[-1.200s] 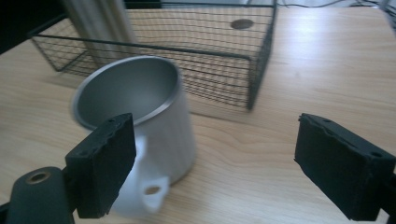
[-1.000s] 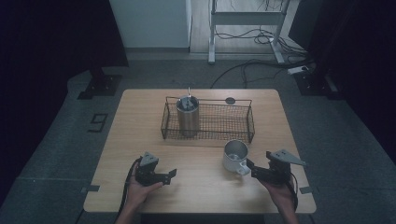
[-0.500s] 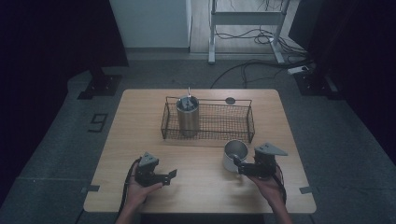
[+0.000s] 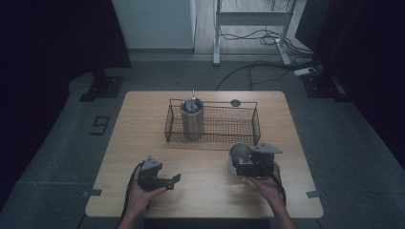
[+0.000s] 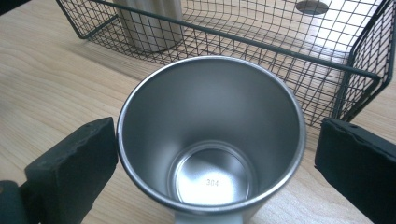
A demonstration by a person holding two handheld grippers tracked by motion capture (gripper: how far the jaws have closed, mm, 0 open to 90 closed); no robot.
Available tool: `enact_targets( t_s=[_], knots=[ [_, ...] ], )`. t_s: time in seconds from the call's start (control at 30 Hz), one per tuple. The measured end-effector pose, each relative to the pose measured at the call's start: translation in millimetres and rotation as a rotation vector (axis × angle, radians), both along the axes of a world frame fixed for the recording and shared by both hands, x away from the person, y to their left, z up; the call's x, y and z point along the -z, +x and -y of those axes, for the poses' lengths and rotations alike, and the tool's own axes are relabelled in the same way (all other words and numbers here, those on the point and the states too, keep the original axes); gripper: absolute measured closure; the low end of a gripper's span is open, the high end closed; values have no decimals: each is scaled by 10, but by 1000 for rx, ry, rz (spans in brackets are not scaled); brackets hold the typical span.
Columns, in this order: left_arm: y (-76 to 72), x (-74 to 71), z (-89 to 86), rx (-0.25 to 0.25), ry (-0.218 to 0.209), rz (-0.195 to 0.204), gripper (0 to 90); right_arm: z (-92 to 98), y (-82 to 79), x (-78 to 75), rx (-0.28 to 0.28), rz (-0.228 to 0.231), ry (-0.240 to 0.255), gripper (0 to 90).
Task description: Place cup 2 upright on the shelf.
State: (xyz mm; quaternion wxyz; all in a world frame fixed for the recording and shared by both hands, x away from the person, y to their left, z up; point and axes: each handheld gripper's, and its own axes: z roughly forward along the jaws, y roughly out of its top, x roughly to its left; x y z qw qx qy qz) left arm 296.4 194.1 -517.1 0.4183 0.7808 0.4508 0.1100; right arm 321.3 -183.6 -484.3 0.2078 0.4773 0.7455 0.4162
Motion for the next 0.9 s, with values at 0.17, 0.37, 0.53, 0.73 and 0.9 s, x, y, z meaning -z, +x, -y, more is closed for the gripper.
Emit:
enact_targets(
  t_s=[0.17, 0.37, 0.53, 0.73, 0.9],
  knots=[
    [-7, 4, 9, 2, 3, 0, 61, -80, 38, 56, -16, -9, -24, 0],
    [-7, 9, 4, 3, 4, -2, 61, -132, 76, 142, -13, -28, -54, 0],
    [-2, -17, -53, -10, -5, 4, 61, -143, 94, 206, -5, -35, -69, 30],
    [4, -27, -110, -23, -14, 4, 62, -142, 100, 262, -5, -29, -88, 73],
    [6, -36, -146, -32, -12, 7, 62, -138, 101, 259, -10, -28, -92, 76]
  ],
)
